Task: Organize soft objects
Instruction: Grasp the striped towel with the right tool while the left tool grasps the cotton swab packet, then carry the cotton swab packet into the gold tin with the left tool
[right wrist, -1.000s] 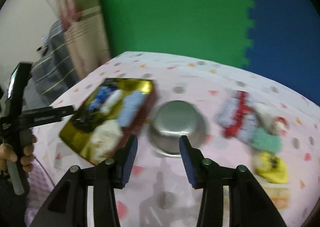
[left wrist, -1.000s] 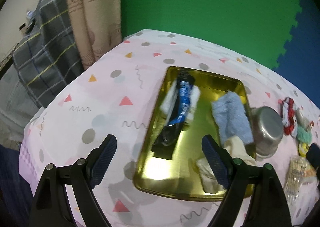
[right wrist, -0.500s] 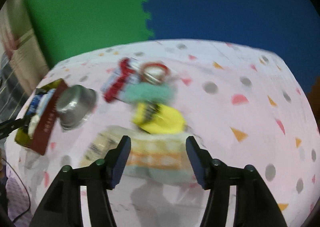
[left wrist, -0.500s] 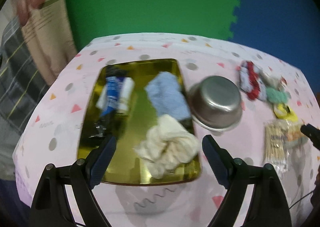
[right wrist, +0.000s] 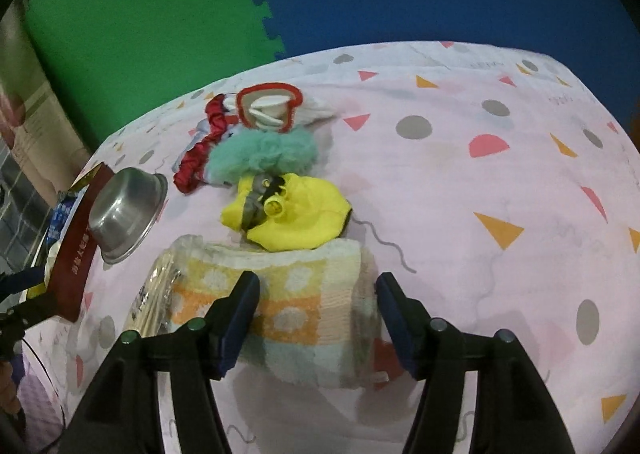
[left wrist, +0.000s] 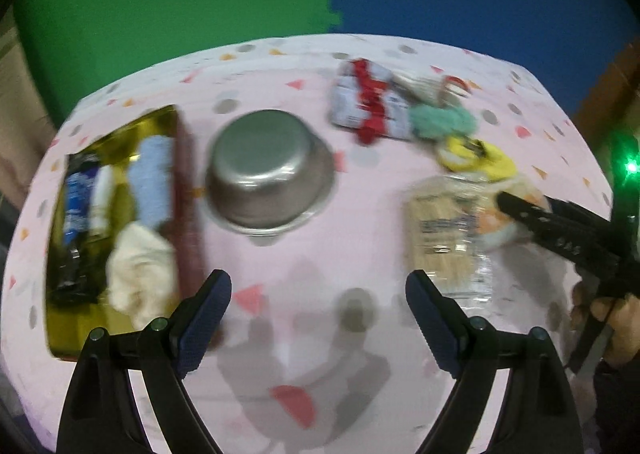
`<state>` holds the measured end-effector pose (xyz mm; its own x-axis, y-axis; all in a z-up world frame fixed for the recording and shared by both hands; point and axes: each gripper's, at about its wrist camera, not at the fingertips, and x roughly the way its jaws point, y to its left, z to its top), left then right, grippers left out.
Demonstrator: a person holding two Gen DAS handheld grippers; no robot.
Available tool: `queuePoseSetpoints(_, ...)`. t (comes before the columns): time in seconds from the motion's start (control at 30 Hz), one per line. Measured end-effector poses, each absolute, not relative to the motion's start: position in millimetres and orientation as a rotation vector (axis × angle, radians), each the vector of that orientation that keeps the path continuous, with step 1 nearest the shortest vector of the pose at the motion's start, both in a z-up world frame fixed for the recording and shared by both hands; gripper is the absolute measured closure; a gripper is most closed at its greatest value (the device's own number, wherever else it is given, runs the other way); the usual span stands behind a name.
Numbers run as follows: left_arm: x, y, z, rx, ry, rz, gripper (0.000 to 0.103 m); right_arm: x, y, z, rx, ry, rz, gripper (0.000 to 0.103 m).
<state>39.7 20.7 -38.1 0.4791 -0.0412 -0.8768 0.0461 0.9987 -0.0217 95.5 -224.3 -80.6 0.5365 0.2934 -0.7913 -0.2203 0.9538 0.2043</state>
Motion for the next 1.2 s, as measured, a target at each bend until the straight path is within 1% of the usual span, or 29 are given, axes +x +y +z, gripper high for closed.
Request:
queuePoseSetpoints(0.07,41.3,6.4,-39.6,0.011,1.075,-0.091,0.016,92.5,-219.8,-80.3,0.057,0.944,0.316,0.042)
queuePoseSetpoints(0.1,41.9,-1.0,-40.1,0.016,1.078,-0.106,0.016,89.2,-217.7,-79.9,0.034,0.930,0.315,0.046)
queuePoseSetpoints(0.13,42.2,-8.0,-40.3,0.023,1.076,-0.121,0.016,87.9,-216.2,-79.1,0.024,0.922,0.327,0.058)
queuePoseSetpoints(0.2,43.4,-20.5,-41.7,0.039,1.074,-0.144,0.016,83.9,-213.2,-76.1,-0.001,0.905,0.332,0.070)
queuePoseSetpoints(0.23,44.3,-26.2,-42.4,0.044,1.077,-0.153,0.016,81.6,-211.0,-74.5,-0.028,0.895,0.328,0.074)
queuePoseSetpoints(0.33,49.5,-42.1,-45.7,0.047,1.086,-0.177,0.016,75.5,-210.9,-71.6,-0.068,0.874,0.305,0.076)
queuePoseSetpoints(0.47,59.0,-57.4,-56.5,0.044,1.116,-0.185,0.016,73.4,-229.0,-70.2,-0.065,0.868,0.255,0.076)
queuePoseSetpoints(0.63,72.2,-78.1,-76.4,0.098,1.143,-0.181,0.016,77.3,-253.9,-75.3,0.046,0.891,0.253,0.076)
queuePoseSetpoints(0.77,81.6,-80.3,-91.5,0.131,1.157,-0.139,0.016,77.4,-255.3,-78.7,0.071,0.888,0.257,0.076)
queuePoseSetpoints(0.8,82.7,-78.4,-94.6,0.127,1.163,-0.133,0.021,77.8,-256.4,-79.6,0.082,0.889,0.258,0.076)
queuePoseSetpoints(0.83,82.6,-75.5,-95.3,0.103,1.161,-0.137,0.032,78.3,-258.1,-80.4,0.100,0.891,0.261,0.076)
queuePoseSetpoints(0.87,82.1,-72.4,-93.8,0.071,1.154,-0.146,0.040,78.7,-260.0,-81.4,0.122,0.894,0.263,0.076)
queuePoseSetpoints(0.9,81.4,-71.9,-91.0,0.077,1.144,-0.141,0.062,78.9,-261.2,-82.1,0.139,0.896,0.265,0.076)
queuePoseSetpoints(0.93,81.0,-72.0,-89.7,0.087,1.142,-0.146,0.073,79.1,-261.8,-83.0,0.147,0.897,0.265,0.076)
queuePoseSetpoints(1.03,82.5,-70.5,-87.9,0.083,1.153,-0.156,0.077,78.7,-259.9,-83.2,0.147,0.895,0.259,0.076)
queuePoseSetpoints(1.2,78.2,-63.7,-78.9,0.051,1.145,-0.177,0.079,77.1,-255.3,-82.7,0.125,0.888,0.247,0.076)
